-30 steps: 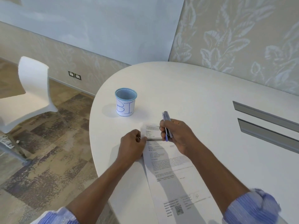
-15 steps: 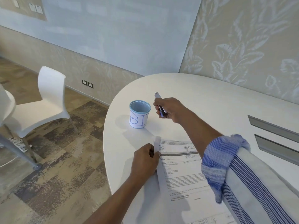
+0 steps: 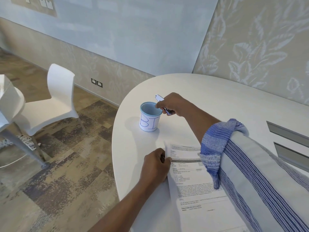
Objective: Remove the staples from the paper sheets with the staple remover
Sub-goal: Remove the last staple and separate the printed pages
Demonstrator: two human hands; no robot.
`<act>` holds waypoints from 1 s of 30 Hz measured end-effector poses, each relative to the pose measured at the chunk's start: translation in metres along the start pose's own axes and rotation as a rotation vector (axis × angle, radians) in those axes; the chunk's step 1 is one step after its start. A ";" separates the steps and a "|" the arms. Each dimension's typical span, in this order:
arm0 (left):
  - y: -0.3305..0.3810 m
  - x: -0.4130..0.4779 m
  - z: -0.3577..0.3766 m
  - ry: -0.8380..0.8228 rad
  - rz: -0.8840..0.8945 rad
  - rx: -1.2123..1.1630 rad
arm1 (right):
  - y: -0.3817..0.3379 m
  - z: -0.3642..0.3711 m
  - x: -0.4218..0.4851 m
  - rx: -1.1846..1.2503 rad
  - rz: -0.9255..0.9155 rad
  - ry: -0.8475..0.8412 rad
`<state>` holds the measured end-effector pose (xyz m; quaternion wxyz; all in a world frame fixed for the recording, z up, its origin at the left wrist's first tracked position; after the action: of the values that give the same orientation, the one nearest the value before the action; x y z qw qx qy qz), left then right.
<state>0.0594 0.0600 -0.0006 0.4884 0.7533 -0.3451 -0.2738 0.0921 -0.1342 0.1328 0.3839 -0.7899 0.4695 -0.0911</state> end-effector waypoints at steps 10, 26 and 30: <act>-0.002 0.001 0.000 0.011 -0.006 -0.026 | -0.003 0.004 0.005 -0.092 -0.032 0.014; 0.001 -0.001 -0.001 -0.006 0.022 -0.009 | 0.006 0.001 -0.018 0.069 -0.088 0.059; 0.002 -0.002 -0.002 -0.036 0.020 0.004 | 0.019 -0.011 -0.042 0.314 -0.088 0.021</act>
<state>0.0589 0.0623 0.0019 0.4833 0.7457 -0.3618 -0.2819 0.0511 -0.1103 0.1362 0.4932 -0.7391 0.4183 -0.1884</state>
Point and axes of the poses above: each hand's wrist, its own x-axis towards the middle knuckle, its own z-axis out of the palm, y = z × x, the point moved 1 cm from there along x, towards the middle knuckle, and after that the axes turned 3 degrees about -x, right-handed, at the moved point
